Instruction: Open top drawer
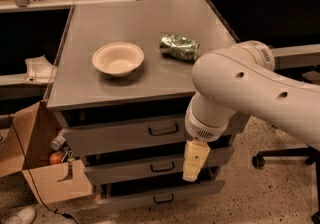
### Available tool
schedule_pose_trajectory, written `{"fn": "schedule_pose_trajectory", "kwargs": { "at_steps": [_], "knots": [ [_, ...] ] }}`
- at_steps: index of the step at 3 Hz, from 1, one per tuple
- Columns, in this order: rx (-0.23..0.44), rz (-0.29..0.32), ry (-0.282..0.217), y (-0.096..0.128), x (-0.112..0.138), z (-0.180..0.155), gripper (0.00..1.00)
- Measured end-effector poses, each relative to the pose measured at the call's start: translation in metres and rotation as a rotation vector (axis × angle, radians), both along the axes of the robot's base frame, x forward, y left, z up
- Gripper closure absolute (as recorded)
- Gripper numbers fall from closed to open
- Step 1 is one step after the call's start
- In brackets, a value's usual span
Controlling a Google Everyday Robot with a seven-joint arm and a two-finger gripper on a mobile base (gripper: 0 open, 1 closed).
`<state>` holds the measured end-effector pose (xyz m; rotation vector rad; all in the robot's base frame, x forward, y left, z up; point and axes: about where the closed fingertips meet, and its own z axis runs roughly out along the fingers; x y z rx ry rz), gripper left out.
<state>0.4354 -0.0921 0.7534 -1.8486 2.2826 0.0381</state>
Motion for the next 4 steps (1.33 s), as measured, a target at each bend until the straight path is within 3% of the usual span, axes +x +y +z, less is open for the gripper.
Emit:
{"fn": "schedule_pose_trajectory", "kwargs": {
  "at_steps": [1, 2, 4],
  "knots": [
    [0.002, -0.031, 0.021, -0.003, 0.006, -0.02, 0.0],
    [-0.039, -0.08, -0.001, -0.007, 0.033, -0.046, 0.0],
    [-0.048, -0.108, -0.014, -0.008, 0.04, -0.051, 0.0]
  ]
}}
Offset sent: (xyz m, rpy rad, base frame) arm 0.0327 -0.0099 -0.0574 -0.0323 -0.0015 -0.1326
